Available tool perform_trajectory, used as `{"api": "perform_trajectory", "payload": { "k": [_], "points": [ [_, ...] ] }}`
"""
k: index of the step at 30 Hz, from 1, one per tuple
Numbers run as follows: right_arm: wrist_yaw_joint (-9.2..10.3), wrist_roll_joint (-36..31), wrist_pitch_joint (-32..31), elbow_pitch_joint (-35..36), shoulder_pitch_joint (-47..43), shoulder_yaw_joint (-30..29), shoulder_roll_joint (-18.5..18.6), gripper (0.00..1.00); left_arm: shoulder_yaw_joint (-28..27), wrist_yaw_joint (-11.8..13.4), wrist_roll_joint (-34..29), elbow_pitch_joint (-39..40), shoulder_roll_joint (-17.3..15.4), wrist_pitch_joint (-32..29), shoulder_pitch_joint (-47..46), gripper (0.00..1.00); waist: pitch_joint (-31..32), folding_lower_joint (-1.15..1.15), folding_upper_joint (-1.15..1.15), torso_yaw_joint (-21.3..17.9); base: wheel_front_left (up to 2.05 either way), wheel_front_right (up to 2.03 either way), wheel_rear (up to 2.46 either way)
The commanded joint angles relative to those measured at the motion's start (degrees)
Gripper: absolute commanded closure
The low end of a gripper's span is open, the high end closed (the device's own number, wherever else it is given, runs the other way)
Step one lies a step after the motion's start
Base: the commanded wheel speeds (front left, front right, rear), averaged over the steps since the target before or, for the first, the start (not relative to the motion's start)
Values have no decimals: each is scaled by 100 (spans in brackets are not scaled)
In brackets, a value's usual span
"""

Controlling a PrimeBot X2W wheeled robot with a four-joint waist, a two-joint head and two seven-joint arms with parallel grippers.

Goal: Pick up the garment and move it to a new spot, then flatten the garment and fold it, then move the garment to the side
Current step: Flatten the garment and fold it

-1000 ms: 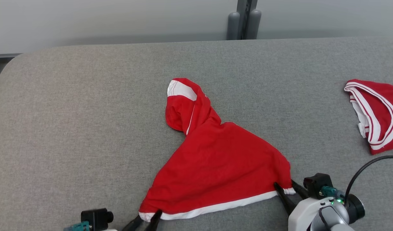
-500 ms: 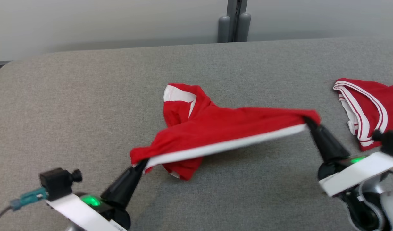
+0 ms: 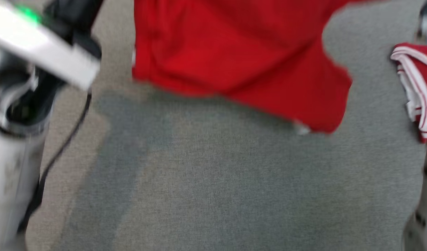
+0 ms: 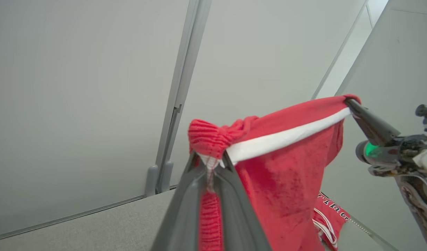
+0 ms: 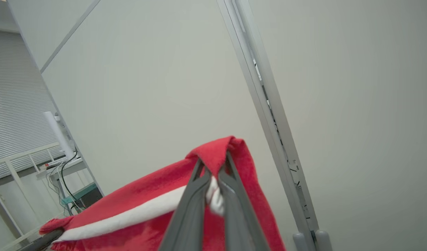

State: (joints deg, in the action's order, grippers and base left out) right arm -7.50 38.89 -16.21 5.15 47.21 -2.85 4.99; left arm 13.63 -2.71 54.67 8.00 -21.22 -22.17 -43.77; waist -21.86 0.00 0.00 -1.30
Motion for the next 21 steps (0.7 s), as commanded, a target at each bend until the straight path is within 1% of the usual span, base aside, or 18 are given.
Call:
{"api": "perform_trajectory", "payload": {
  "k": [1,2,4,5,6,9,10,12,13,15,17,21],
  "points": [
    [2,-305,210,-387,515,-95,-39,100,51,-36,-204,-534,91,136,-482,100,-520,0,0,61,0,0,0],
    [2,-483,405,-713,908,-150,-104,100,75,-58,-358,-935,187,309,-885,100,-610,0,0,59,0,0,0],
    [6,-846,905,-1329,1688,-203,-153,100,128,-147,-843,-1686,273,853,-1656,100,-813,0,0,26,0,0,0],
    [9,-924,1258,-1626,2068,-196,-163,100,168,-201,-1013,-2048,374,1182,-1963,100,-910,0,0,18,0,0,0],
    [12,-807,1623,-1958,2386,-159,-163,100,179,-238,-1162,-2407,481,1531,-2227,100,-1002,0,0,13,0,0,0],
    [15,-565,2744,-2855,3164,349,-174,100,207,-367,-1532,-3310,603,2711,-2871,100,-1134,0,0,-63,0,0,0],
    [15,-561,2949,-3139,3359,508,-168,100,216,-389,-1642,-3600,597,3081,-3033,100,-1154,0,0,-104,0,0,0],
    [14,-612,3129,-3473,3691,813,-159,100,369,-444,-1817,-4058,614,3503,-3258,100,-1233,0,0,-142,0,0,0],
    [14,-679,3143,-3598,3735,961,-160,100,422,-452,-1885,-4272,615,3604,-3320,100,-1290,0,0,-146,0,0,0],
    [14,-854,3148,-3563,3591,1190,-182,100,526,-463,-1967,-4549,660,3701,-3308,100,-1406,0,0,-127,0,0,0],
    [12,-1091,3140,-3564,3187,1383,-193,100,729,-470,-1915,-4643,733,3731,-3038,100,-1461,0,0,-95,0,0,0],
    [-1,-1270,3143,-3569,2222,1516,-192,100,1125,-474,-1707,-4641,742,3737,-2282,100,-1496,0,0,2,0,0,0]
  ]
}}
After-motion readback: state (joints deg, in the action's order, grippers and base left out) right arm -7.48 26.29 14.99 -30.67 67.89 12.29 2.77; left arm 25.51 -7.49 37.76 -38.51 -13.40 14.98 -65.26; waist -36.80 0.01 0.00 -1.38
